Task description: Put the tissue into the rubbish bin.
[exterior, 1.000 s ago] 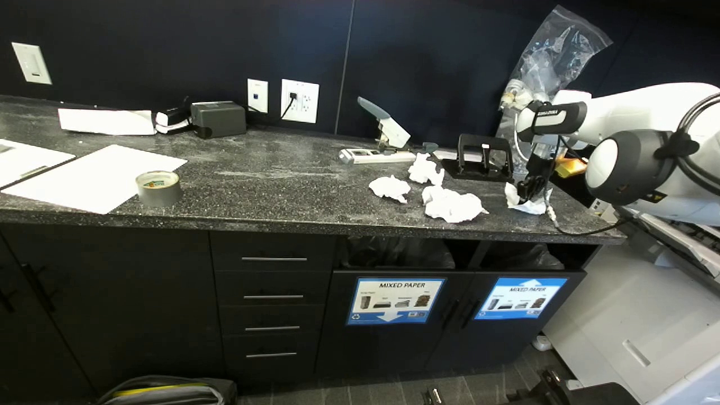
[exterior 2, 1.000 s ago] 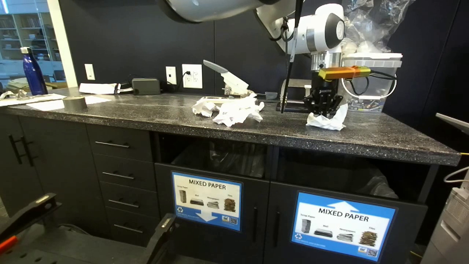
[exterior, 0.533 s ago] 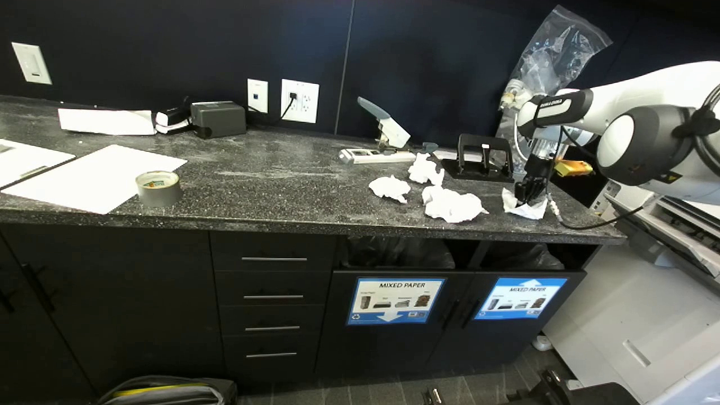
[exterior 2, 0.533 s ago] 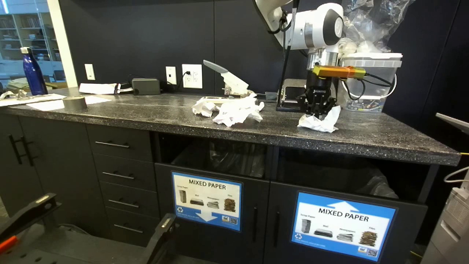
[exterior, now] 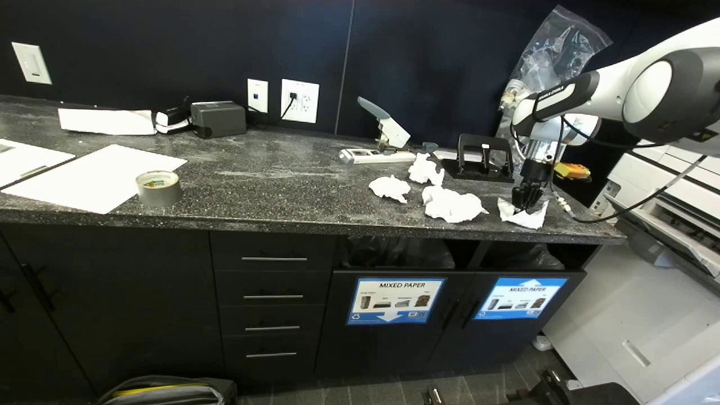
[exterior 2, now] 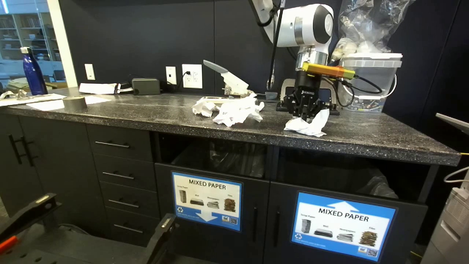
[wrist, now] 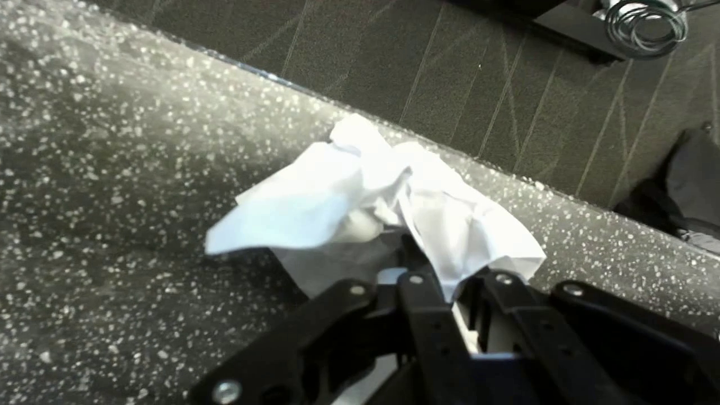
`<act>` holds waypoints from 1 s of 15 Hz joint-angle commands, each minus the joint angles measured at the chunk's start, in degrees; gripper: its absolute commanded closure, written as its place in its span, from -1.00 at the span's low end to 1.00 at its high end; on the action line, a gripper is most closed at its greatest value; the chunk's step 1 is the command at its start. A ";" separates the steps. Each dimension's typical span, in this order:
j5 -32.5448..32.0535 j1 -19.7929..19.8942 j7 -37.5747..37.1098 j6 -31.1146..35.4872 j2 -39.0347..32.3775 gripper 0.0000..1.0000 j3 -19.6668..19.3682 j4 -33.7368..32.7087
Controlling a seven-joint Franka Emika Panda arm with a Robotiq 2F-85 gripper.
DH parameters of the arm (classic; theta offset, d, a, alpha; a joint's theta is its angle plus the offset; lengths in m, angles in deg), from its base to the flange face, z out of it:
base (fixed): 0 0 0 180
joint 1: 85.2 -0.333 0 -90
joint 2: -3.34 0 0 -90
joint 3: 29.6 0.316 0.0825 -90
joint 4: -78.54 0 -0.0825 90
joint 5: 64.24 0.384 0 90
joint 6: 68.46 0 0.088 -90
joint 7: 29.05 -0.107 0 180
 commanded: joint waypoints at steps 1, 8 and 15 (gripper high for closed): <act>-0.34 -0.54 0.53 9.50 7.99 0.67 0.15 13.93; -0.83 -0.79 1.75 27.81 17.63 0.68 -0.02 32.41; 0.31 -0.92 0.87 30.00 29.26 0.70 -0.78 51.93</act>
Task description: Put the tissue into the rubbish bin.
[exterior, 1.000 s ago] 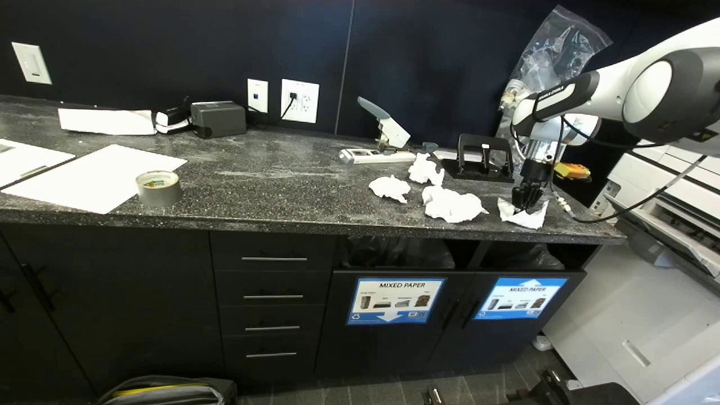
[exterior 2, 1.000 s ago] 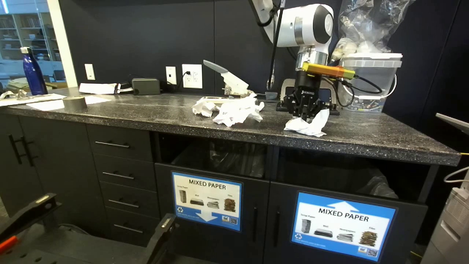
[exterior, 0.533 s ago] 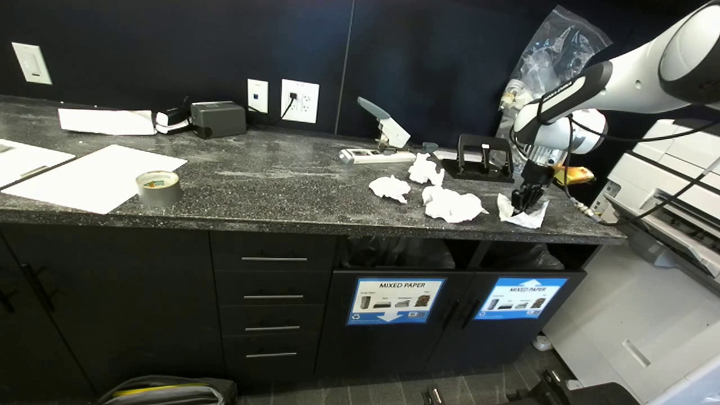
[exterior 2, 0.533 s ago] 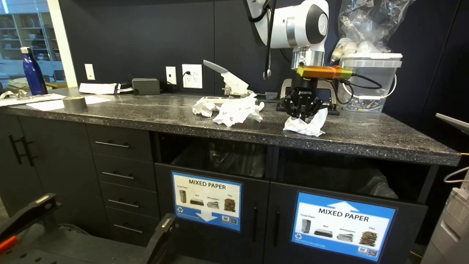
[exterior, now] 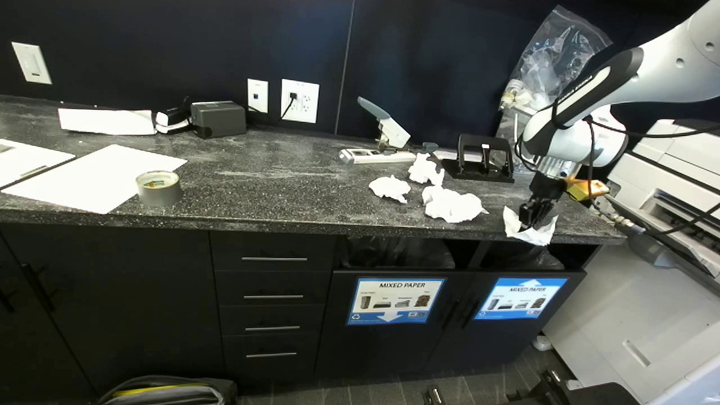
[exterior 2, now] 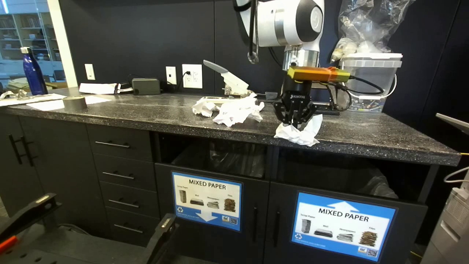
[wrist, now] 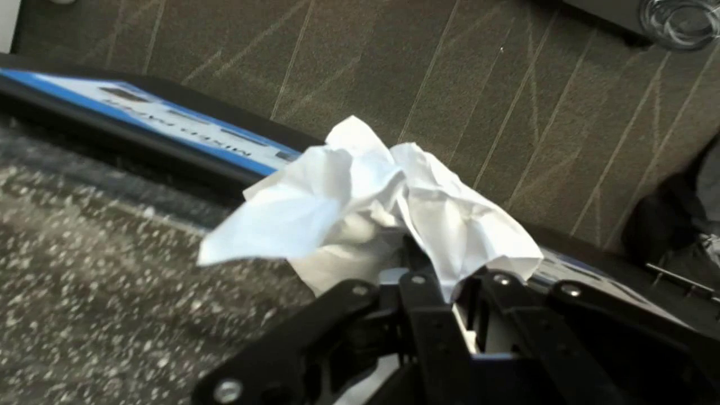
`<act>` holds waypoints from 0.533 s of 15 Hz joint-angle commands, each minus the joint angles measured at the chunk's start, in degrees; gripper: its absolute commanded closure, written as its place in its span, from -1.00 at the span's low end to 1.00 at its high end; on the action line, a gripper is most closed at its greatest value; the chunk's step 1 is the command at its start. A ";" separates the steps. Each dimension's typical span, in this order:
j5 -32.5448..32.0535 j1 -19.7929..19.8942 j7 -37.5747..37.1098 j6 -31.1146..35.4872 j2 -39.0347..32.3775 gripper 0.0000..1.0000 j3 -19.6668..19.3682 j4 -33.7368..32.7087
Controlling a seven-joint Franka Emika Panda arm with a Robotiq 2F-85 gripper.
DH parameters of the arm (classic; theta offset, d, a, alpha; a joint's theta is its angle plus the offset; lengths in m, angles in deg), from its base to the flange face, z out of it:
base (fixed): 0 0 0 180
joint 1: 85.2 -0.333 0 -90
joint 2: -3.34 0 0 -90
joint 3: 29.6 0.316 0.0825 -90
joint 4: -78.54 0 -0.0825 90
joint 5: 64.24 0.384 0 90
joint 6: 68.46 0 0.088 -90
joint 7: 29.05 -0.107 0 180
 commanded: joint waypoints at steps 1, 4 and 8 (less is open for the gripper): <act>0.94 -0.17 0.54 4.93 8.93 0.70 -0.45 14.14; 1.64 -0.09 1.38 11.30 13.26 0.70 -0.56 23.42; 2.60 0.39 2.15 24.37 16.56 0.70 -0.52 36.54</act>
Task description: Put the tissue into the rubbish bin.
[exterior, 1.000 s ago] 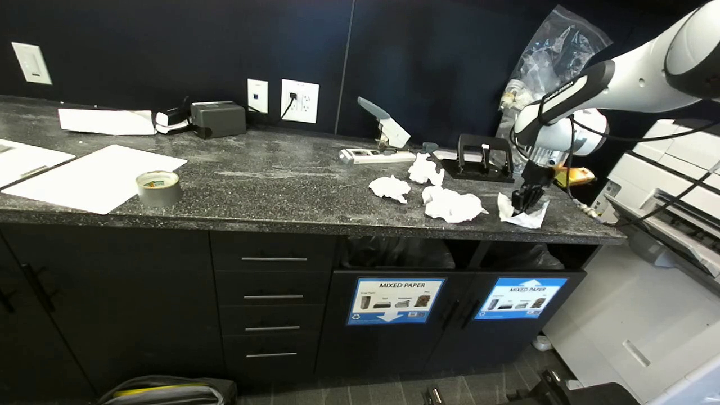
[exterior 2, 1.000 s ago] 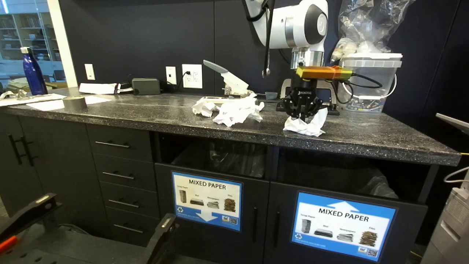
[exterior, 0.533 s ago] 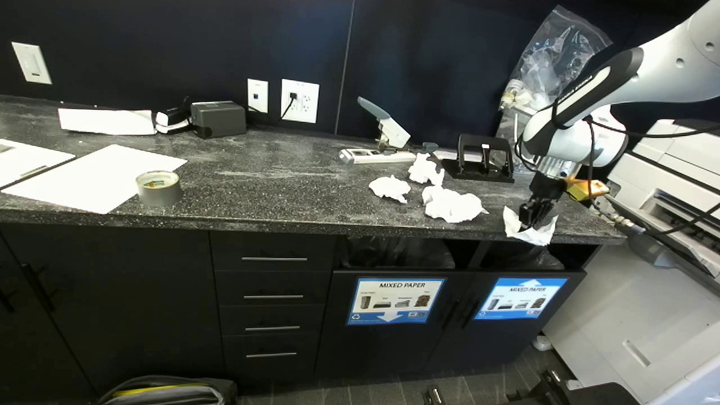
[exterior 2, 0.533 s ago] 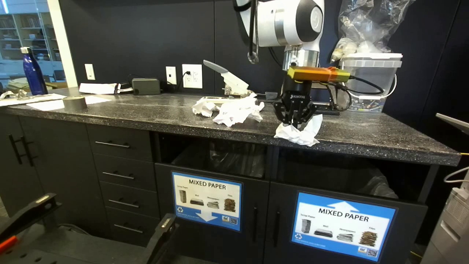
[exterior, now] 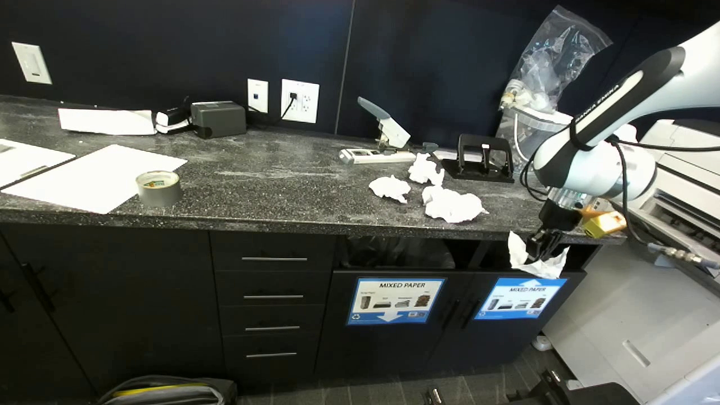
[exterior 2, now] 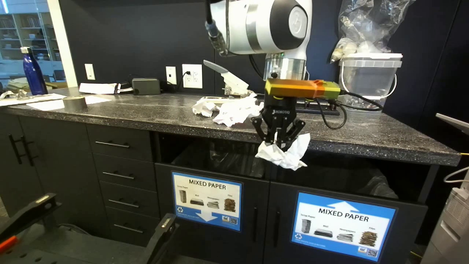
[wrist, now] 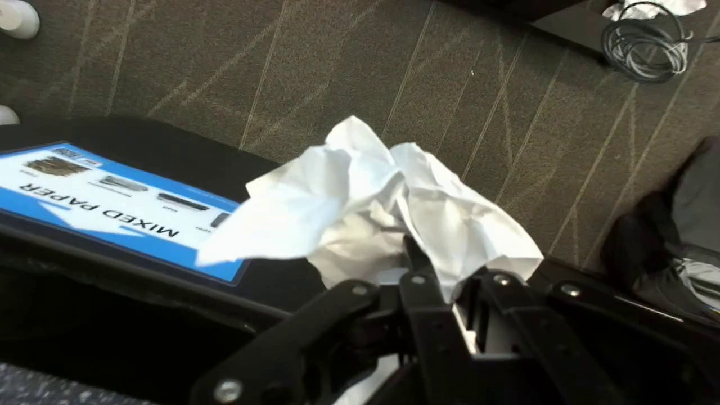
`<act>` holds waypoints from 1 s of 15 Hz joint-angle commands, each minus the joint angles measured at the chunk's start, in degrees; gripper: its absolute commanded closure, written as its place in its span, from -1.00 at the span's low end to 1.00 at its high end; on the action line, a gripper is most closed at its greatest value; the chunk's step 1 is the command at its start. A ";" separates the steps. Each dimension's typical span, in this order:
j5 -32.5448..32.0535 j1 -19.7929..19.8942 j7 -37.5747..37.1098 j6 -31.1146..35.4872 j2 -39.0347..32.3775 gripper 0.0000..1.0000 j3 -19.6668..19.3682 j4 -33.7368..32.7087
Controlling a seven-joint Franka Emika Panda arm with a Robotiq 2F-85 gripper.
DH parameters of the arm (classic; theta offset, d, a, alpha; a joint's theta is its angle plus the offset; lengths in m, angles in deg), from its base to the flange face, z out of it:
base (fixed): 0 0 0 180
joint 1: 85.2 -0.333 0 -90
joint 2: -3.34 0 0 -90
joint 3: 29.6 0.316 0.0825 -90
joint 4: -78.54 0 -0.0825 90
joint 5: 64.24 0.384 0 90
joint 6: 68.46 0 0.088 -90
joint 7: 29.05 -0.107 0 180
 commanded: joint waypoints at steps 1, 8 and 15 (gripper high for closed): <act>2.01 0.51 1.96 14.51 5.12 0.70 -0.16 14.79; -2.40 16.67 0.50 44.83 -6.20 0.72 11.33 18.61; -25.26 26.24 -9.11 53.52 -21.16 0.71 12.10 3.80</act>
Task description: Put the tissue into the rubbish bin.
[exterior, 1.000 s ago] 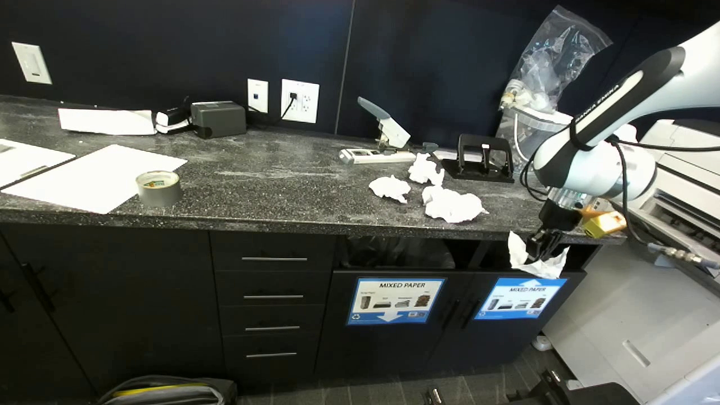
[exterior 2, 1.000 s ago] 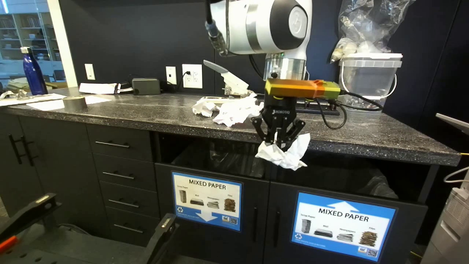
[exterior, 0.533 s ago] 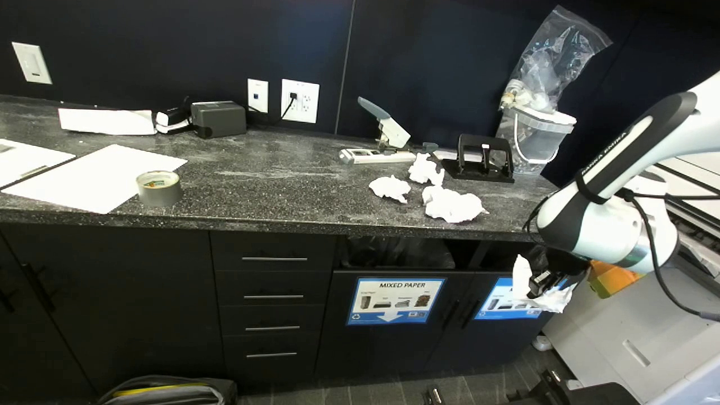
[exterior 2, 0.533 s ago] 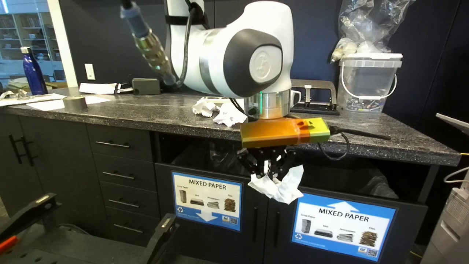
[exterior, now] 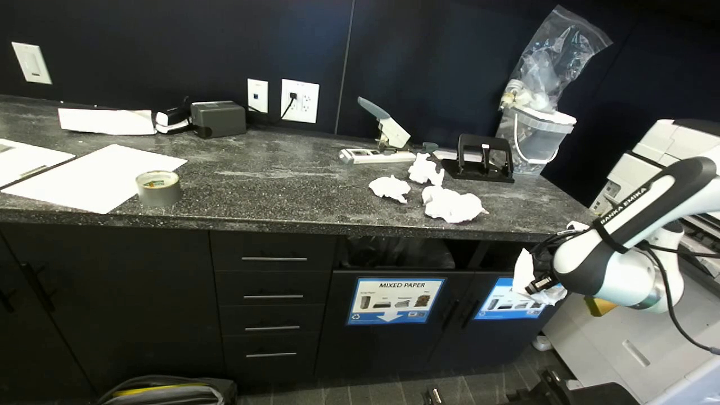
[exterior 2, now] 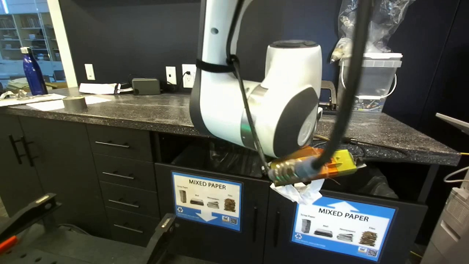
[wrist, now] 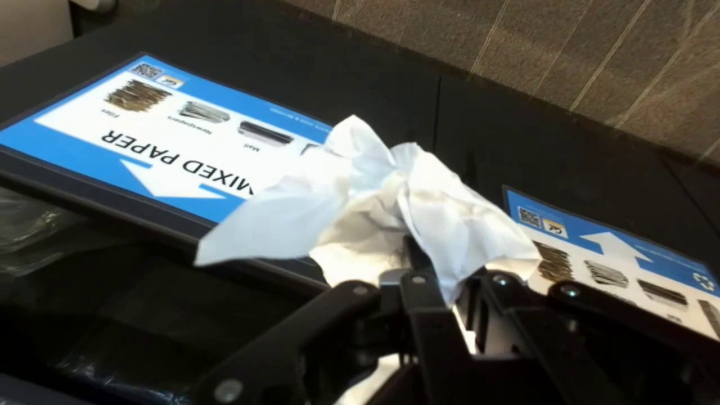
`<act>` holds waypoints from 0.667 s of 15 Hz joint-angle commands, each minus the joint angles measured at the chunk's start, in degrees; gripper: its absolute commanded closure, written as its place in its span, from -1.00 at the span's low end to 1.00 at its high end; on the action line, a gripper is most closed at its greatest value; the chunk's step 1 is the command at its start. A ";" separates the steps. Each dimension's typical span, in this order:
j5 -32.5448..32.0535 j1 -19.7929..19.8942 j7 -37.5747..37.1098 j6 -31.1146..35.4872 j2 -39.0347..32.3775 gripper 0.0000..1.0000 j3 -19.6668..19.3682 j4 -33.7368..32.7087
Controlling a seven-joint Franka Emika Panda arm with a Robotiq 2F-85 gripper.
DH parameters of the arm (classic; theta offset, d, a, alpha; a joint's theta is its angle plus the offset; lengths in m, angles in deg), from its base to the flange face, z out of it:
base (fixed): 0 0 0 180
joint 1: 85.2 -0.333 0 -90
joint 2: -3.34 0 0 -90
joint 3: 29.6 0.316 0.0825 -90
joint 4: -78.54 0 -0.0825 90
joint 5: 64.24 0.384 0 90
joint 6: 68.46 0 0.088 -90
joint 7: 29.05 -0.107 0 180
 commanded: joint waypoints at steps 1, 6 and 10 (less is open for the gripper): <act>-8.15 3.44 -4.49 2.49 -8.34 0.71 1.30 -10.21; -12.26 4.73 -9.82 1.06 -16.87 0.71 2.53 -23.08; -13.96 10.52 -10.65 1.19 -22.32 0.71 7.43 -29.88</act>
